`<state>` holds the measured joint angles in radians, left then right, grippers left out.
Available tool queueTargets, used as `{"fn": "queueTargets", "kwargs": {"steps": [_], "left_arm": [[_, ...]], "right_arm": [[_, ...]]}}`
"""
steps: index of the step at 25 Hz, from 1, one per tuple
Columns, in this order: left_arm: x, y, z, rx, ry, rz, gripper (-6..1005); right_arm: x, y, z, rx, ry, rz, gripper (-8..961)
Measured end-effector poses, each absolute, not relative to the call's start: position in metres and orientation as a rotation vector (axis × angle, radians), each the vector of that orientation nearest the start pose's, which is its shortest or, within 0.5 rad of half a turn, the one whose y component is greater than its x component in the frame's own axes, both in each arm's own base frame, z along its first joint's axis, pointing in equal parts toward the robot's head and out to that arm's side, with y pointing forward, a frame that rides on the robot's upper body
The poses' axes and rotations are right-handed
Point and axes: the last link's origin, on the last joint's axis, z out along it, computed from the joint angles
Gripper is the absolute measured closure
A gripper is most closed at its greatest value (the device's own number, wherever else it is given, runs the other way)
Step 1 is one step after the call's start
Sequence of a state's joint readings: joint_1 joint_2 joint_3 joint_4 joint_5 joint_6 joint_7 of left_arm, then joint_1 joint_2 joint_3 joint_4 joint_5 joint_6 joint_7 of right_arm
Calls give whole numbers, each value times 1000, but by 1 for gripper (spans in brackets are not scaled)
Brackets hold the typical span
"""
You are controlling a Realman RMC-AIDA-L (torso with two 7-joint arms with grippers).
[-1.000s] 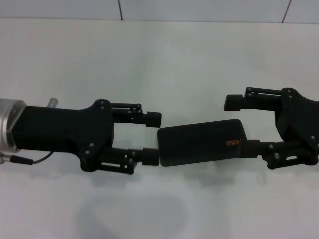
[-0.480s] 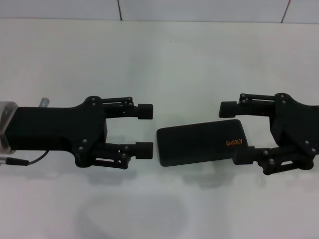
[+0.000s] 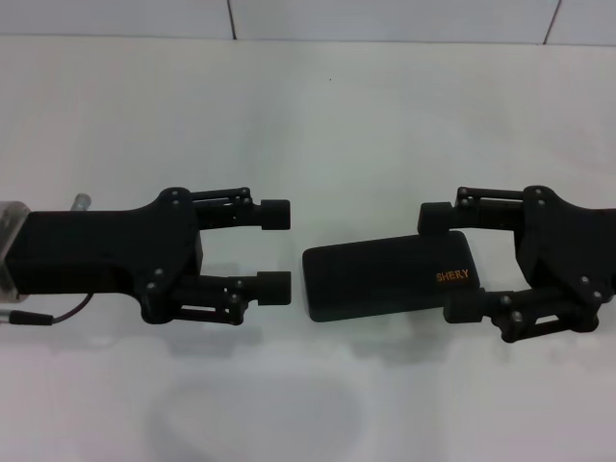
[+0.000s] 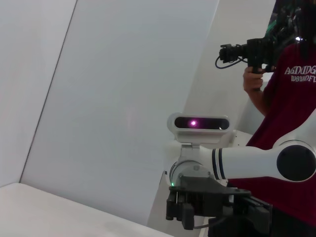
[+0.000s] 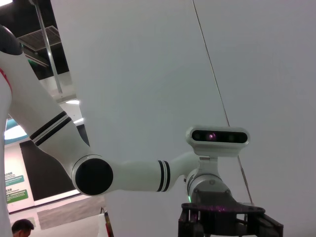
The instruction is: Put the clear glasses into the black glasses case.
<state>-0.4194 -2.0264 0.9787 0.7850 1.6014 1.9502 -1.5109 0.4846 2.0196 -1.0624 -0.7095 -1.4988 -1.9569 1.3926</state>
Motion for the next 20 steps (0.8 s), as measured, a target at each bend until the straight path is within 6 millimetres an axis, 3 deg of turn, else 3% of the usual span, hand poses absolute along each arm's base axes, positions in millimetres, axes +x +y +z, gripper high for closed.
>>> {"fn": "queueTargets", "kwargs": {"steps": [20], "left_arm": [[-219,273,33,-2969,-480,-1213,199]], "right_arm": [[195,281,21,-3015,264,1318,138]]}}
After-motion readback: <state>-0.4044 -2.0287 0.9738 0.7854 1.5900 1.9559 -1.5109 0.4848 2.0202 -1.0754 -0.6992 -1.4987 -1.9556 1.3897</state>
